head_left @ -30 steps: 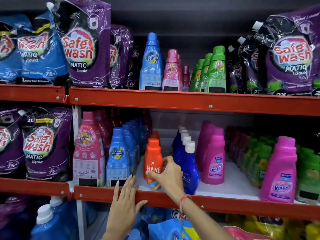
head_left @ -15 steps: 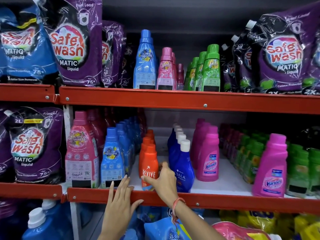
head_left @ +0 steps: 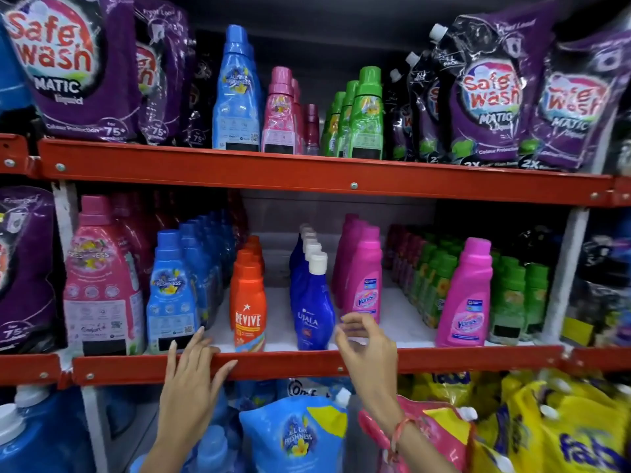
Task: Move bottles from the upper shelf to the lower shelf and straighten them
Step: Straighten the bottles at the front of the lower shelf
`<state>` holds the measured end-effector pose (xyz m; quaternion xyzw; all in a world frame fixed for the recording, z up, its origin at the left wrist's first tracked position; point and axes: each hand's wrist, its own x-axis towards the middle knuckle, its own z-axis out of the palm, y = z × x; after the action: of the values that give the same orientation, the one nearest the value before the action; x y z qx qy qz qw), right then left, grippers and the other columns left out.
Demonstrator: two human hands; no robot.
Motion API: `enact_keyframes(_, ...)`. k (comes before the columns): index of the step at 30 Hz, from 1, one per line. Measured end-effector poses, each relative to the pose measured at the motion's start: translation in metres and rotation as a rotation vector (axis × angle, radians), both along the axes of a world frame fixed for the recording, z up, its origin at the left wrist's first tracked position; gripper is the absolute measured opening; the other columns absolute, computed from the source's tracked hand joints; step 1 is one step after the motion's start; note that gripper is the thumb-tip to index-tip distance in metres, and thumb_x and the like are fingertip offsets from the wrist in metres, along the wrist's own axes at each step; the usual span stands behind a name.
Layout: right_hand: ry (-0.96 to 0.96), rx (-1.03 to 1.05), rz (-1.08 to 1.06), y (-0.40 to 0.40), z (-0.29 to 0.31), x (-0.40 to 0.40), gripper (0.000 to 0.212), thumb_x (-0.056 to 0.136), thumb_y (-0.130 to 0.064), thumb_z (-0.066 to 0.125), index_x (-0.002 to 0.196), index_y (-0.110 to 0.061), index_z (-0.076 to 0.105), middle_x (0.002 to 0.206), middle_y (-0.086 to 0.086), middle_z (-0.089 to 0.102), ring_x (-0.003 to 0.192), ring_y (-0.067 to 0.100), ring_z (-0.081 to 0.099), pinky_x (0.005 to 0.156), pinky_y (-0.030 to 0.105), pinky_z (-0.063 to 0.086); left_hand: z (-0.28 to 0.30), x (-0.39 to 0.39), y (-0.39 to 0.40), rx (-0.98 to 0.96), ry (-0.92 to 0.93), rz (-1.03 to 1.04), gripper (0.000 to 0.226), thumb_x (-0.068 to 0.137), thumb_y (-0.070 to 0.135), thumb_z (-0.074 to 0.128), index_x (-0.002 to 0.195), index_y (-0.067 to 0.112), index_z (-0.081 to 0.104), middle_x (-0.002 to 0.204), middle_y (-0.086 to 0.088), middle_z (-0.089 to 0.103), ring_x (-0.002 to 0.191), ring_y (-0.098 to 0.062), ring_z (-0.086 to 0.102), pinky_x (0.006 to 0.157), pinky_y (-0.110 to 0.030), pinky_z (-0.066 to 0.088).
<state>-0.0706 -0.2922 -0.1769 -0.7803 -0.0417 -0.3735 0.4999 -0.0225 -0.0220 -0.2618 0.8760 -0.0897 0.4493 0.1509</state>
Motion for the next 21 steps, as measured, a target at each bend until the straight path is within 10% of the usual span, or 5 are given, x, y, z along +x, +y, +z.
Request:
enact_keyframes(11,-0.011,0.131,-0.670,-0.124,0.002,0.024,0.074,0.075,-0.010,0.075,0.138,0.000,0.037,0.140,0.025,0.037,0.127,0.040,0.032,0.108,0.050,0.029,0.000,0.004,-0.002,0.003,0.001,0.017,0.075,0.094,0.066,0.018,0.100,0.004,0.060,0.116,-0.018,0.065,0.129,-0.024,0.042,0.112,-0.051,0.021)
enact_keyframes(21,0.182,0.141,-0.666,-0.155,0.016,0.041,0.084,0.075,-0.022,0.079,0.138,0.008,0.032,0.136,0.032,0.042,0.126,0.047,0.037,0.106,0.051,0.031,-0.001,0.006,0.000,0.065,0.018,0.040,0.073,0.094,0.065,0.017,0.098,0.006,0.058,0.115,-0.017,0.065,0.129,-0.028,0.045,0.113,-0.053,0.021)
